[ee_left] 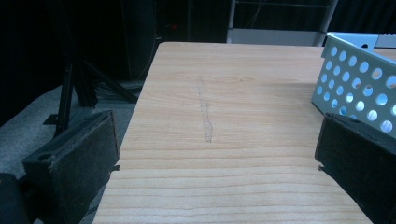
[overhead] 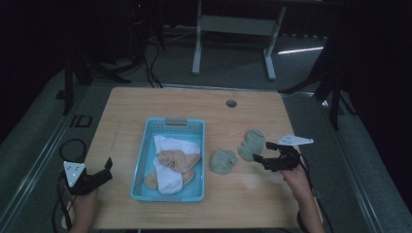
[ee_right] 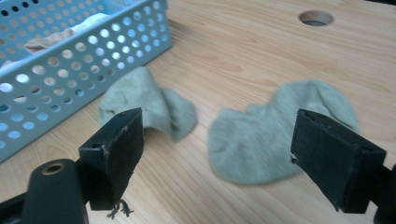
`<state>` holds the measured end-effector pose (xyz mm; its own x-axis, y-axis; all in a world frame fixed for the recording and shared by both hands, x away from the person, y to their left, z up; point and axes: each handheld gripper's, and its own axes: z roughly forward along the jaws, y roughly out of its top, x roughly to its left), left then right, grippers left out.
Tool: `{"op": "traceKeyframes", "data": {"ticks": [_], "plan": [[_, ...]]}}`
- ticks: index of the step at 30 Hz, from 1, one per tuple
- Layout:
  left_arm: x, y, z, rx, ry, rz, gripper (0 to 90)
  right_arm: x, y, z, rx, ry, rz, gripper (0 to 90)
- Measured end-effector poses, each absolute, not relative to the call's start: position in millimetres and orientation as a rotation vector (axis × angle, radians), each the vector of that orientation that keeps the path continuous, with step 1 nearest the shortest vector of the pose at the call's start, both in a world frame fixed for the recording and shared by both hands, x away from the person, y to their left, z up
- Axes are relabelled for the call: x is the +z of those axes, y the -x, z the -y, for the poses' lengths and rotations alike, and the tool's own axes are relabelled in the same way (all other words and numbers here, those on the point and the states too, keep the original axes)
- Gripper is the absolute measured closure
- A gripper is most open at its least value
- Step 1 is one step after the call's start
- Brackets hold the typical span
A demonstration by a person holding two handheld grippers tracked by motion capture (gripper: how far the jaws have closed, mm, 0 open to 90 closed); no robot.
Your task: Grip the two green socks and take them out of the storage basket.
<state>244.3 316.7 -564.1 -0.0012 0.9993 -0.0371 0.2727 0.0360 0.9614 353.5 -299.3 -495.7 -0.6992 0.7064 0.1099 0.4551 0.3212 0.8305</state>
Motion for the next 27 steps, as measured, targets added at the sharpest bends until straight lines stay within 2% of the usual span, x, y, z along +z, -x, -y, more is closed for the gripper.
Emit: {"op": "traceKeyframes", "data": {"ticks": [27], "plan": [[-564,-244,-317,1.032,-1.382,-1.427,0.0,-540,-318,360,1.208,-1.261,-2.184,15.0]]}}
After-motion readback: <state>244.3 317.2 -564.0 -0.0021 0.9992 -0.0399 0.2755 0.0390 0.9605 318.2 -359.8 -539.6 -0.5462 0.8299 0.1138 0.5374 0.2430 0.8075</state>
